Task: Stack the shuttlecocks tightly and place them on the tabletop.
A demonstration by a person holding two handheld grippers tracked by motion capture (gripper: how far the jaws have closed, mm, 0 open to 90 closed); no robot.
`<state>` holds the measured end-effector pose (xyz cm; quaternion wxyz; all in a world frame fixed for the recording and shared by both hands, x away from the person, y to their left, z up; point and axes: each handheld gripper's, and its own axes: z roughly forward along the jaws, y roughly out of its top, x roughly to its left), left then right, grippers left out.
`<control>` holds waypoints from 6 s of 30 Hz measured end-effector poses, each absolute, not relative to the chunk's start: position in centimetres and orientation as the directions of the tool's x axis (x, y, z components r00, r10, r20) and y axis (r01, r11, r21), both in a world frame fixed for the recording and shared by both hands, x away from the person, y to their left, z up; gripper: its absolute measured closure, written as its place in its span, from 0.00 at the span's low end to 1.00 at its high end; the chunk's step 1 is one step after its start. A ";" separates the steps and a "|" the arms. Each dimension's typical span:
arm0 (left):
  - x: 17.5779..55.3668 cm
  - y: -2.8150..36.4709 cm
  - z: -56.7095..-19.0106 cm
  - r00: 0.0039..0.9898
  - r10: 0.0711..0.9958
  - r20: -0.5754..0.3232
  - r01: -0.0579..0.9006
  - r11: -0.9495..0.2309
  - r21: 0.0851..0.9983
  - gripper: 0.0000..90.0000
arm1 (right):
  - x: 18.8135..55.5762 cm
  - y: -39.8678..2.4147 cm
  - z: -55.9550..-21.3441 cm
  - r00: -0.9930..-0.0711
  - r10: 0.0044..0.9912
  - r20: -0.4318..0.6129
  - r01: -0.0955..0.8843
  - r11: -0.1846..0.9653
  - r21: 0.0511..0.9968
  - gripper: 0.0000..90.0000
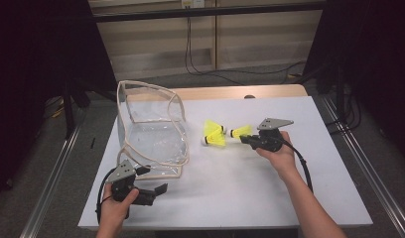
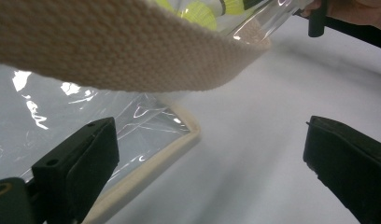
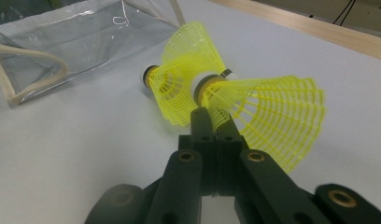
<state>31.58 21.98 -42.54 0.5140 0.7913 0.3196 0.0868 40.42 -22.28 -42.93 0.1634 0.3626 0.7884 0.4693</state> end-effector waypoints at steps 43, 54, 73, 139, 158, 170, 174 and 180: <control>31.7 22.1 -42.6 0.777 0.600 -0.191 0.421 -0.270 0.866 0.04 | 41.3 -21.1 -43.1 -0.692 0.719 0.067 0.409 0.315 0.856 1.00; 31.7 22.0 -42.7 0.777 0.599 -0.191 0.422 -0.272 0.865 0.04 | 41.3 -21.0 -43.2 -0.698 0.713 0.063 0.408 0.323 0.854 1.00; 31.7 22.1 -42.7 0.777 0.599 -0.192 0.422 -0.270 0.865 0.04 | 41.8 -19.9 -43.8 -0.715 0.696 0.062 0.418 0.356 0.836 1.00; 31.7 22.0 -42.6 0.781 0.596 -0.186 0.417 -0.275 0.867 0.04 | 41.5 -18.1 -44.9 -0.749 0.660 0.067 0.415 0.388 0.823 1.00; 31.7 21.9 -42.7 0.782 0.595 -0.187 0.417 -0.276 0.866 0.04 | 41.4 -17.7 -45.0 -0.752 0.655 0.072 0.413 0.383 0.826 1.00; 31.6 21.9 -42.7 0.781 0.595 -0.187 0.417 -0.276 0.866 0.04 | 41.3 -17.6 -45.0 -0.752 0.654 0.082 0.415 0.374 0.829 1.00; 31.7 21.8 -42.7 0.784 0.593 -0.184 0.414 -0.278 0.867 0.04 | 41.3 -17.4 -45.0 -0.755 0.650 0.084 0.414 0.373 0.831 1.00; 31.7 21.8 -42.7 0.783 0.594 -0.187 0.417 -0.277 0.866 0.04 | 41.3 -17.4 -45.0 -0.754 0.651 0.084 0.414 0.372 0.831 1.00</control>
